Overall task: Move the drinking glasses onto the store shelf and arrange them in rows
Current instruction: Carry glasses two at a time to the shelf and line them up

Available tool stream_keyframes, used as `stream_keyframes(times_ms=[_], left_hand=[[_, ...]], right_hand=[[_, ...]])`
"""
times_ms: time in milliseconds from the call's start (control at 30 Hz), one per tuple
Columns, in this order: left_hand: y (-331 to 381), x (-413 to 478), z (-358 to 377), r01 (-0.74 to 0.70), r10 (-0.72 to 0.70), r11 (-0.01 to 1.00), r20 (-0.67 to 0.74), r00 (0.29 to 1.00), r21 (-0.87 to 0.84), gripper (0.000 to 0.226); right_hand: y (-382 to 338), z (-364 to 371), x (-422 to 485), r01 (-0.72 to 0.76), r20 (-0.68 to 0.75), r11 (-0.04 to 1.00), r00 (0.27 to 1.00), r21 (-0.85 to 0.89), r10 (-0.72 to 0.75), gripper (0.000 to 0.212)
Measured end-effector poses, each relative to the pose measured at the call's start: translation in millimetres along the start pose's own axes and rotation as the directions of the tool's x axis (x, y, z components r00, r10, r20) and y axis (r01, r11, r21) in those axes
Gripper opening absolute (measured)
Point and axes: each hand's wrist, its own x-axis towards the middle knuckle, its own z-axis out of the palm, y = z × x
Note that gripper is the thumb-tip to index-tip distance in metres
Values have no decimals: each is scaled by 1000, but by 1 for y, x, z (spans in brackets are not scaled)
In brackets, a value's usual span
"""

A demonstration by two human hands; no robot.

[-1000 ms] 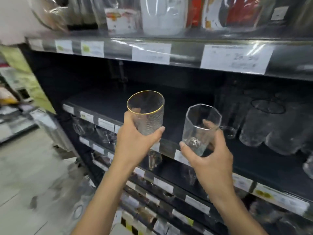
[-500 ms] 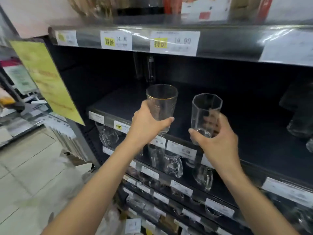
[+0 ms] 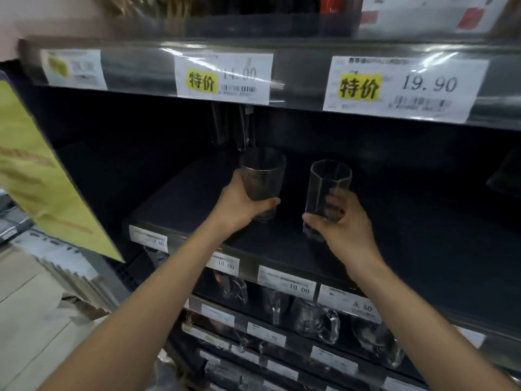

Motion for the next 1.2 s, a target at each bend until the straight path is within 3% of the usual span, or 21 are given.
stream_keyframes(times_ms=[133,300,567,967,1200], left_hand=[[-18,42,-6,-40,42,999,113,993,-27,84],[-28,77,-6,-33,46,995,148,988,-90,84],[-42,112,4,-42,50,979,34,998,-200,72],[-58,155,10,-136,143,984,53,988,-113,75],[-64,175,12,-116,120,978,11,993,-171,65]], right_hand=[[-2,21,31,-34,10,999,999,-15,34,56],[-8,37,62,-85,8,996,996,-27,86,55],[-7,68,93,-144,-84,988,987,-47,139,70],[6,106,124,-182,-260,968,956,-172,133,66],[8,122,150,-217,-389,914,919,-342,73,58]])
